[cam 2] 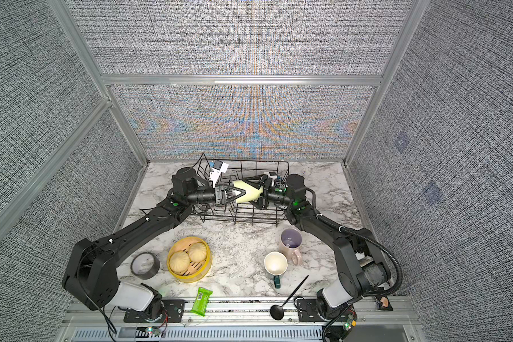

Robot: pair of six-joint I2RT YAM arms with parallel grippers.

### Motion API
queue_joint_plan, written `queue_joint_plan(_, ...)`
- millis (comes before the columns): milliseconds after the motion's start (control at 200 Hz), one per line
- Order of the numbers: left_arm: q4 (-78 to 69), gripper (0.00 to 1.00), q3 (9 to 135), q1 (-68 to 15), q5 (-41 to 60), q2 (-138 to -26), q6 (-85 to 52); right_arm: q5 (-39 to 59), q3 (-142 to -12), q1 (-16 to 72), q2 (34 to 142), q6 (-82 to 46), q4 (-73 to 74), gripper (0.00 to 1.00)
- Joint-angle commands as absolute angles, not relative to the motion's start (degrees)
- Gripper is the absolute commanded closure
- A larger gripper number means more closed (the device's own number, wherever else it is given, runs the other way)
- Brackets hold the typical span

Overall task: Load the cups into the dish rack
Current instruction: 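Grasp the light-green mug with the right gripper while the left gripper releases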

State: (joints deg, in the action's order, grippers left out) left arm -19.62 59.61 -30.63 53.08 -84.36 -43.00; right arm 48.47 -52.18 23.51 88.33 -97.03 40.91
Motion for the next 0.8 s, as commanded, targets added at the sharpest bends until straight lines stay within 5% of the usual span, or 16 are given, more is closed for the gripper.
queue_joint_plan(0,-21.6,0.66,58.8,-29.7,53.4,-83.9,-43.3,48.1,-53.5,23.6,88.3,-90.9,43.1,0.29)
queue_joint_plan(170,-19.4,0.52,56.7,-28.3,50.6,-82.4,-42.9,47.2,-56.2,22.7,89.1,-77.8,36.9,0.29)
queue_joint_plan(325,-13.0,0.5,56.4,-27.5,47.1,-80.7,-40.3,43.3,-61.4,22.2,89.8,-57.2,21.8,0.29)
queue_joint_plan(525,-6.2,0.44,55.1,-27.2,42.1,-77.8,-37.6,28.5,-69.4,22.7,93.9,-36.5,7.2,0.29)
queue_joint_plan(795,4.7,0.24,49.0,-27.2,30.9,-68.4,-35.7,6.7,-84.9,26.3,103.6,-16.2,-6.5,0.3)
